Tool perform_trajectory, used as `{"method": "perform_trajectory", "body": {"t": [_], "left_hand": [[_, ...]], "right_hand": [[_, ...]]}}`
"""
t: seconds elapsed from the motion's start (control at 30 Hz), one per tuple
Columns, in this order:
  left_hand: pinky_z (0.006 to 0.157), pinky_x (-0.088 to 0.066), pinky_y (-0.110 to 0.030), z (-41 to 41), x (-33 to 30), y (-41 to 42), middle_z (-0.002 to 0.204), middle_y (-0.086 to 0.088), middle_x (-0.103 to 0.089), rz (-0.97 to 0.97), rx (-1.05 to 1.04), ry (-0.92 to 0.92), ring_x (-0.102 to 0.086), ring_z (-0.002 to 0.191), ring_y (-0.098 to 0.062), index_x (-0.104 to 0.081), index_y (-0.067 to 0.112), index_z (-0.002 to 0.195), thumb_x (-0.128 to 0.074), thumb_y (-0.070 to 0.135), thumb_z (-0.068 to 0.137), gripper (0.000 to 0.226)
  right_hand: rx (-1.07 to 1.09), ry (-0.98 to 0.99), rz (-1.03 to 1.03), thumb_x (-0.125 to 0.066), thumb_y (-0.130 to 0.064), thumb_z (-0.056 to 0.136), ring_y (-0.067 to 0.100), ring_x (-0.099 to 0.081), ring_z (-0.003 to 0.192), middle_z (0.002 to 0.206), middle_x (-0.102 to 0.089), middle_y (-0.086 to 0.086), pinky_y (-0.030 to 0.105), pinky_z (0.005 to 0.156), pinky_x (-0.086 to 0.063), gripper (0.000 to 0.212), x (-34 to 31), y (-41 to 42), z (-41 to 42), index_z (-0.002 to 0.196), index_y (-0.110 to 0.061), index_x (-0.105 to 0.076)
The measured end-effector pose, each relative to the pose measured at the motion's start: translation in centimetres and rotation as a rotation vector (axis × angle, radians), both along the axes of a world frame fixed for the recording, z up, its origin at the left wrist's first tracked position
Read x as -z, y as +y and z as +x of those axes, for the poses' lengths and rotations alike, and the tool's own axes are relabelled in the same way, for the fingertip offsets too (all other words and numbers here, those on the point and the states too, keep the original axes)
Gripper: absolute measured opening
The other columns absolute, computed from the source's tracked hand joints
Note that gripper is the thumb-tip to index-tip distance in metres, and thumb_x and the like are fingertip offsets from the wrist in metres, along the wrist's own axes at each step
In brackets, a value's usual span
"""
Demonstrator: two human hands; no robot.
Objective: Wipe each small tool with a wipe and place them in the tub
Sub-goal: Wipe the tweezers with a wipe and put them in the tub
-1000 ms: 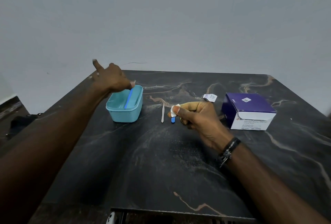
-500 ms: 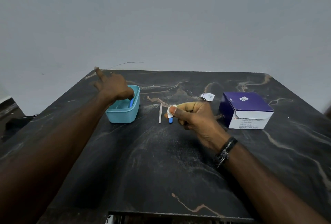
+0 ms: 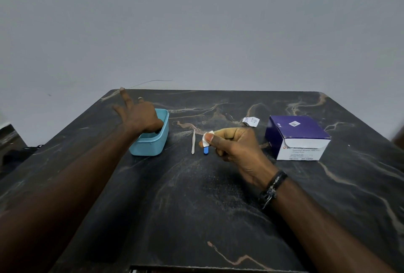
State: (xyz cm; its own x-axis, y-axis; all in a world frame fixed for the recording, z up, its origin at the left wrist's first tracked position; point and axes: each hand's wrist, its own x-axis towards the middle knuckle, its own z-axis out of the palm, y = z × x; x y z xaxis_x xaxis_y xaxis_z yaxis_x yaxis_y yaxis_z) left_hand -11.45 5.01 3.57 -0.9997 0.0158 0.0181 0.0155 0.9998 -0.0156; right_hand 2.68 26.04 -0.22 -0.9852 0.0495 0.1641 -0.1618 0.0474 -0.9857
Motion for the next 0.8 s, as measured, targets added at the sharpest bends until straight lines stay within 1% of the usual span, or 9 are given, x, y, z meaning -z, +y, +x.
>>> {"method": "perform_trajectory", "body": {"t": [0.13,0.2,0.3,0.37,0.43,0.57,0.67,0.73,0.8], "left_hand": [[0.107,-0.008,-0.071,0.3,-0.4,-0.1,0.159,-0.015,-0.02,0.035,-0.017,0.001,0.02,0.142,-0.047,-0.064,0.01,0.109,-0.062,0.029,0.078,0.037],[0.106,-0.008,-0.072,0.5,-0.9,-0.1,0.156,-0.017,-0.024,0.029,-0.009,0.055,0.02,0.141,-0.048,-0.066,0.012,0.109,-0.064,0.037,0.08,0.038],[0.108,-0.006,-0.072,1.7,-2.0,0.4,0.153,-0.02,-0.027,-0.018,0.052,0.287,0.02,0.14,-0.052,-0.072,0.017,0.104,-0.063,0.049,0.082,0.04],[0.112,-0.003,-0.067,3.5,-2.8,1.3,0.157,-0.021,-0.019,0.064,0.165,0.49,0.021,0.14,-0.051,-0.076,0.018,0.097,-0.062,0.045,0.085,0.033],[0.115,-0.009,-0.06,5.4,-3.3,2.4,0.157,-0.021,-0.021,0.182,0.297,0.666,0.015,0.142,-0.049,-0.078,0.016,0.093,-0.063,0.037,0.086,0.026],[0.109,-0.032,-0.051,8.3,-2.8,5.0,0.148,-0.021,-0.039,0.352,0.461,0.721,-0.014,0.145,-0.041,-0.077,0.009,0.088,-0.065,0.02,0.085,0.017],[0.088,-0.049,-0.041,9.8,-0.7,6.8,0.133,-0.016,-0.054,0.477,0.463,0.643,-0.056,0.115,-0.032,-0.072,0.004,0.087,-0.061,0.012,0.087,0.013],[0.073,-0.051,-0.041,10.4,0.9,7.6,0.111,-0.012,-0.06,0.505,0.445,0.635,-0.061,0.089,-0.029,-0.069,0.004,0.088,-0.058,0.012,0.089,0.014],[0.067,-0.049,-0.041,10.5,2.2,8.0,0.097,-0.01,-0.059,0.499,0.407,0.59,-0.059,0.079,-0.027,-0.067,0.006,0.089,-0.056,0.013,0.09,0.014]], "right_hand": [[0.0,-0.01,-0.024,-0.073,-0.024,0.085,0.018,-0.034,0.058,0.072,-0.054,0.021,0.023,0.049,-0.029,0.024,0.1,0.0,-0.1,0.087,0.0,-0.077],[0.017,-0.009,-0.044,-0.073,-0.023,0.085,0.021,-0.034,0.059,0.071,-0.056,0.024,0.023,0.049,-0.029,0.024,0.1,0.0,-0.2,0.087,0.001,-0.076],[0.052,-0.001,-0.077,-0.073,-0.021,0.086,0.025,-0.033,0.065,0.081,-0.06,0.037,0.026,0.051,-0.03,0.024,0.0,0.0,-0.1,0.087,0.003,-0.075],[0.067,-0.001,-0.079,-0.072,-0.021,0.086,0.026,-0.034,0.067,0.082,-0.059,0.036,0.024,0.05,-0.032,0.026,-0.1,0.0,-0.2,0.089,0.004,-0.074],[0.068,0.0,-0.079,-0.072,-0.021,0.087,0.026,-0.035,0.065,0.08,-0.057,0.036,0.021,0.048,-0.033,0.027,-0.2,0.1,-0.3,0.09,0.005,-0.073],[0.118,0.004,-0.114,-0.07,-0.019,0.087,0.012,-0.041,0.053,0.054,-0.058,-0.004,0.017,0.046,-0.037,0.026,-0.4,0.3,-0.2,0.091,0.006,-0.073],[0.229,0.028,-0.146,-0.071,-0.02,0.087,0.007,-0.042,0.049,0.05,-0.058,-0.011,0.019,0.046,-0.037,0.024,-0.2,0.3,-0.4,0.09,0.004,-0.073],[0.287,0.037,-0.17,-0.07,-0.019,0.088,0.005,-0.043,0.048,0.053,-0.061,-0.01,0.02,0.046,-0.036,0.021,-0.2,0.3,-0.5,0.09,0.002,-0.074],[0.339,0.037,-0.179,-0.068,-0.017,0.089,0.001,-0.045,0.045,0.055,-0.063,-0.011,0.019,0.045,-0.038,0.02,-0.2,0.4,-0.6,0.092,0.002,-0.073]]}}
